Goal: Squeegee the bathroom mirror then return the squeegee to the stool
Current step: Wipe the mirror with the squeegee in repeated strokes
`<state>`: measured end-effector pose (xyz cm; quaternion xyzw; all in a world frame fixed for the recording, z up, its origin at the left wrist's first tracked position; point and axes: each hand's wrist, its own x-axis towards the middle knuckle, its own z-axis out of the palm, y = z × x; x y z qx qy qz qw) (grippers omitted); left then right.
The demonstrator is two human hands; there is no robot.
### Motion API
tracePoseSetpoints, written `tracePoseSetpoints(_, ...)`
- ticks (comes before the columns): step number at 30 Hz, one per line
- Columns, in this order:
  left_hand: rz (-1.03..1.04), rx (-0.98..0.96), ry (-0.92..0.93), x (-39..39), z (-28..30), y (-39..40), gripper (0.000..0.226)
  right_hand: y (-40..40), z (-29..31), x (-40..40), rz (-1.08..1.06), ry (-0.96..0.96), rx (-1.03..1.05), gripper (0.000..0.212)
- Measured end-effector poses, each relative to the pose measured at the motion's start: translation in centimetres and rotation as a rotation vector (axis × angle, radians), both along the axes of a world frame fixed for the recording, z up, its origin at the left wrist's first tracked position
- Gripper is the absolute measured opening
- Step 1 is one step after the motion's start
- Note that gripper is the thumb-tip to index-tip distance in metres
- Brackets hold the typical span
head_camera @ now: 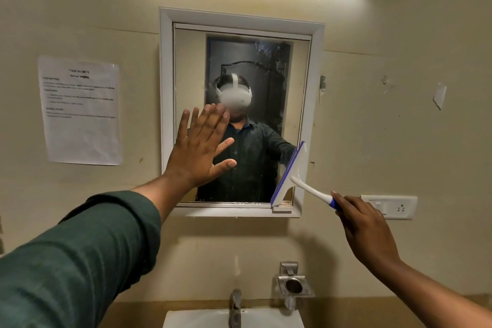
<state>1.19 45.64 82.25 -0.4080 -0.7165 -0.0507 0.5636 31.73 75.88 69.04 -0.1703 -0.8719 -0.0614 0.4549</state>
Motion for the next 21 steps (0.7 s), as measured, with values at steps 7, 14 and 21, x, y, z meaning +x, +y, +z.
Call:
tracePoseSetpoints(7, -0.037, 0.023, 0.016, 0.6, 1.3, 0.2, 0.101, -2.6, 1.7, 0.1, 0.142, 0.175, -0.180, 0.049)
tracePoseSetpoints(14, 0.002, 0.056, 0.055, -0.1, 2.1, -0.9, 0.101, -7.1, 12.9, -4.1, 0.291, 0.359, -0.204, 0.054)
tracePoseSetpoints(21, 0.008, 0.048, 0.065, -0.3, 2.2, -1.4, 0.101, -10.6, 21.1, -7.7, 0.379, 0.377, -0.148, 0.060)
